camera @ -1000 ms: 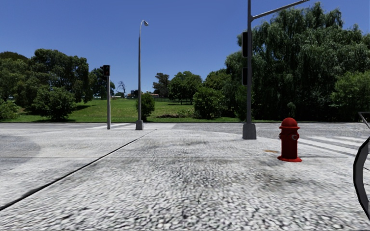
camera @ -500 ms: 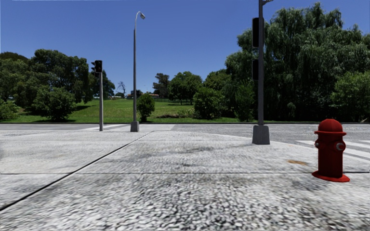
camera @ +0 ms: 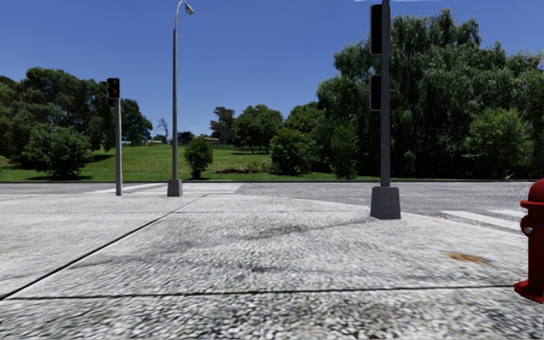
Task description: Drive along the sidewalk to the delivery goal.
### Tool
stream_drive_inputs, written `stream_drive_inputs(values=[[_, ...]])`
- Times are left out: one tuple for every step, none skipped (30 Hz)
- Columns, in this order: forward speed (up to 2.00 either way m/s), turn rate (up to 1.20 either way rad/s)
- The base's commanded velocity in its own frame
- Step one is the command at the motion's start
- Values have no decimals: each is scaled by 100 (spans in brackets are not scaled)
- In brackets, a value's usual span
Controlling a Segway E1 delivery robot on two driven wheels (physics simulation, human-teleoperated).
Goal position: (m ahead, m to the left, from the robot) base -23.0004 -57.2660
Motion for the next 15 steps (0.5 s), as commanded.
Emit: stream_drive_inputs(values=[[143, -32], [142, -32], [142, -32], [138, -32], [138, -32], [133, -32], [123, -37], [118, -42], [118, -42], [115, -47], [114, -49], [114, -49], [114, -49], [113, -49], [113, -49]])
